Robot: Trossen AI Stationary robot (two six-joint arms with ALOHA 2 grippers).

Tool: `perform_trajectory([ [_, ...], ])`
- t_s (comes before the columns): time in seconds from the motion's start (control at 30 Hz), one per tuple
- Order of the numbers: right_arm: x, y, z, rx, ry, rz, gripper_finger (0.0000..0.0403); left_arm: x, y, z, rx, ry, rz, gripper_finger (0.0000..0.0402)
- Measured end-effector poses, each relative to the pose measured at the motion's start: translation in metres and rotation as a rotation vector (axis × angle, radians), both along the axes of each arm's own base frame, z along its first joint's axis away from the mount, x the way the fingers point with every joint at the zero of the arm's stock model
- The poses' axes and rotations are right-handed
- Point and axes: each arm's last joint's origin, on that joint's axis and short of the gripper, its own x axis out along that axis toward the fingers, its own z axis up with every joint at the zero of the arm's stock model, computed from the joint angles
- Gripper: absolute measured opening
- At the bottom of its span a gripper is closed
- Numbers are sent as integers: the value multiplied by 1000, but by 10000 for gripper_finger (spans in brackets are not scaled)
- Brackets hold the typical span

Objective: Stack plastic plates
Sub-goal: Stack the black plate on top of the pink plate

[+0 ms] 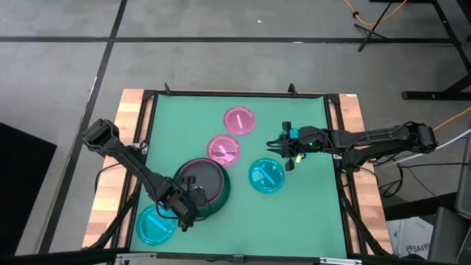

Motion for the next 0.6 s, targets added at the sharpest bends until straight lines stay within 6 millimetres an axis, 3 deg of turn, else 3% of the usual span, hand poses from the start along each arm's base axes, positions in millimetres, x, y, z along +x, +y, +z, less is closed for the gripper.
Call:
perform_trajectory([
  [0.6, 0, 0, 0, 0, 1, 0, 83, 0, 1, 0, -2, 11, -3, 58],
])
